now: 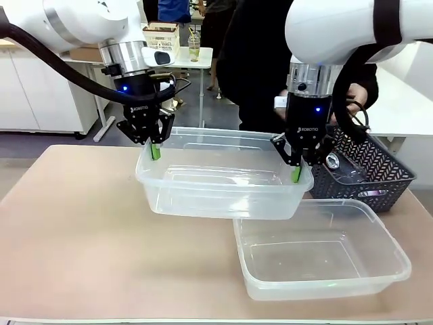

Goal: Sort the waste into each basket.
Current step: Offer the picked Organizing box to the human.

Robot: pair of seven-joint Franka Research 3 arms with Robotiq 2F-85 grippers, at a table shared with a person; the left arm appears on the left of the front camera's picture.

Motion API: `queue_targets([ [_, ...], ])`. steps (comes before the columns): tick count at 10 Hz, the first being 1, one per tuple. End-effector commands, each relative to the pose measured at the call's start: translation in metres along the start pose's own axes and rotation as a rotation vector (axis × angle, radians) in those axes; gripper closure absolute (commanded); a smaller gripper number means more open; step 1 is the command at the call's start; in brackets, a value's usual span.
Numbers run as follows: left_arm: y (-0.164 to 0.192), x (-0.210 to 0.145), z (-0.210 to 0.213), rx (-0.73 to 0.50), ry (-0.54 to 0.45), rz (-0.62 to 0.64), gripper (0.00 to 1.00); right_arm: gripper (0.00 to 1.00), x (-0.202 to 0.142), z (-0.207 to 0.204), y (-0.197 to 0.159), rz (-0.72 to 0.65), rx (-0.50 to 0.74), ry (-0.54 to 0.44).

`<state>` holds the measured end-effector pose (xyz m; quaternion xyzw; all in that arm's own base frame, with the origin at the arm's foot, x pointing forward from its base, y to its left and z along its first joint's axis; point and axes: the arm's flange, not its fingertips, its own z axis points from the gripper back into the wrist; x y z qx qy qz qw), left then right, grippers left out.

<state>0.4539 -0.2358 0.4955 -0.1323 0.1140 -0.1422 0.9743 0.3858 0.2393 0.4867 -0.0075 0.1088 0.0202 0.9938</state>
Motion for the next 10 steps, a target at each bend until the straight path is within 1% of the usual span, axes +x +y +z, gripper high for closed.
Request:
queue_targets([
  [1,-0.0026,-0.0046,0.0041,-0.024,0.004,-0.012,0.95,0.95,-0.002,0.0005,0.001,0.008,-0.01,0.006],
  [10,-0.0026,-0.0046,0.0041,-0.024,0.004,-0.012,0.95,0.95,-0.002,0.0005,0.001,0.008,-0.01,0.006],
])
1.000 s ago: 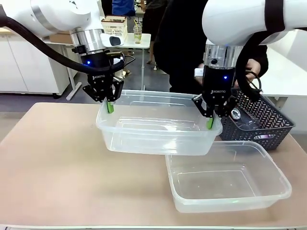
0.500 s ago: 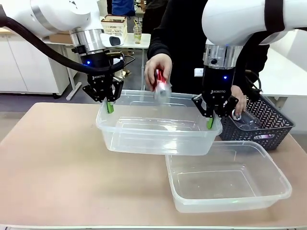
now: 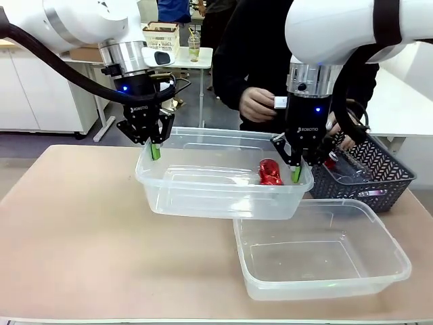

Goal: Sort the waste into each basket.
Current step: Offer the picked Organizing box to the human.

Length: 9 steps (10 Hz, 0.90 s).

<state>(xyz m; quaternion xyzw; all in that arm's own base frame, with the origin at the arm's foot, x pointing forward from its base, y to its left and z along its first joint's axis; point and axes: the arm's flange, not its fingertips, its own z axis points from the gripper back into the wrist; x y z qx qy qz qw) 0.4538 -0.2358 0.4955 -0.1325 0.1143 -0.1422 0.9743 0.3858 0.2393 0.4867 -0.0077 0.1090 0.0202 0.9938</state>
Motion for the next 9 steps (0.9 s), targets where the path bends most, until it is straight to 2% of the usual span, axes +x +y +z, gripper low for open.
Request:
queue_targets([
  [1,-0.0025,-0.0045,0.0042,-0.024,0.003,-0.012,0.95,0.95,-0.002,0.0005,0.0011,0.008,-0.01,0.006],
  [9,-0.0025,-0.0045,0.0042,-0.024,0.003,-0.012,0.95,0.95,-0.002,0.0005,0.0011,0.008,-0.01,0.006],
])
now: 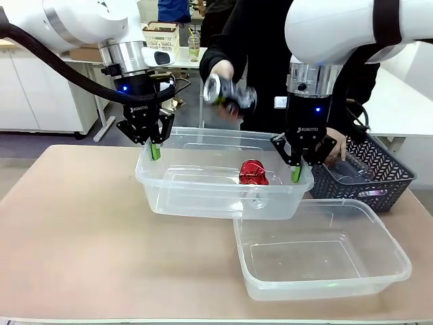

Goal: Sort the waste into each basket.
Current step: Offer the picked Organizing box to the human.

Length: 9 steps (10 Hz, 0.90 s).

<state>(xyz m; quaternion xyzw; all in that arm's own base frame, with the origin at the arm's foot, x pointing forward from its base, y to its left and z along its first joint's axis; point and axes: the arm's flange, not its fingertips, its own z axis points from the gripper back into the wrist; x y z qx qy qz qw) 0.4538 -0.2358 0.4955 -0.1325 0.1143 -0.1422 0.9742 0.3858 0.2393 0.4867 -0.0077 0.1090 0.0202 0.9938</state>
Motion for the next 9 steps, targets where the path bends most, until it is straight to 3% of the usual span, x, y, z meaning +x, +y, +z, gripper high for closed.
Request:
queue_targets([
  [1,-0.0025,-0.0045,0.0042,-0.024,0.003,-0.012,0.95,0.95,-0.002,0.0005,0.0011,0.008,-0.01,0.006],
  [9,-0.0025,-0.0045,0.0042,-0.024,0.003,-0.012,0.95,0.95,-0.002,0.0005,0.0011,0.008,-0.01,0.006],
])
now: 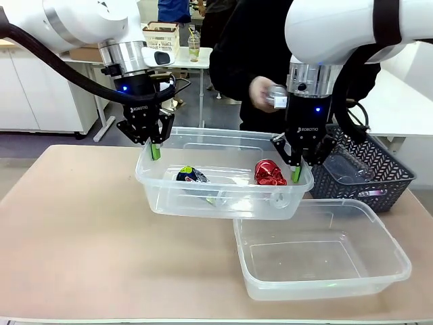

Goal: Sort the waste into each basket.
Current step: Offer the picked Organizing box to the human.

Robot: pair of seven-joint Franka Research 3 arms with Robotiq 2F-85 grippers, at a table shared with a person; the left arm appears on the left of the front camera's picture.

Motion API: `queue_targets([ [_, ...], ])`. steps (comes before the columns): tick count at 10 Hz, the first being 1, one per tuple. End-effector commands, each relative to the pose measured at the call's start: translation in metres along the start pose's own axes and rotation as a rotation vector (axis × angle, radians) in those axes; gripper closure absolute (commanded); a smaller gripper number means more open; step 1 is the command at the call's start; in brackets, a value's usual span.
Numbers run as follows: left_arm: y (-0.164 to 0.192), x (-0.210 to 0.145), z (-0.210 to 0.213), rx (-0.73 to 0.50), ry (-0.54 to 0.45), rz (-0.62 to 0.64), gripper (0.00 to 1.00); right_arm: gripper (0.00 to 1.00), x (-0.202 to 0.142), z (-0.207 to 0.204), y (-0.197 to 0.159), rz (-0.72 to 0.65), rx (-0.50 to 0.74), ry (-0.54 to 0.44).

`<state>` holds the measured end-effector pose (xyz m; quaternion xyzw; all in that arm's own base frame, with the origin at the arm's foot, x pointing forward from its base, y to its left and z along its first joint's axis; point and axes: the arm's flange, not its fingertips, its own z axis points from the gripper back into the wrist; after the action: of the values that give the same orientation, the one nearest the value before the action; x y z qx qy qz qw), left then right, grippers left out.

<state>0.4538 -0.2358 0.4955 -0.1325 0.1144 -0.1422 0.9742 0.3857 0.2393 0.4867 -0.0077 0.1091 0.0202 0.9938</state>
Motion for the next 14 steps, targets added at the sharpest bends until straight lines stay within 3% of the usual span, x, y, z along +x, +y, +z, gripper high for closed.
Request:
queue_targets([
  [1,-0.0025,-0.0045,0.0042,-0.023,0.003,-0.012,0.95,0.95,-0.002,0.0005,0.0011,0.008,-0.009,0.006],
  [14,-0.0025,-0.0045,0.0042,-0.023,0.003,-0.012,0.95,0.95,-0.002,0.0005,0.0011,0.008,-0.009,0.006],
])
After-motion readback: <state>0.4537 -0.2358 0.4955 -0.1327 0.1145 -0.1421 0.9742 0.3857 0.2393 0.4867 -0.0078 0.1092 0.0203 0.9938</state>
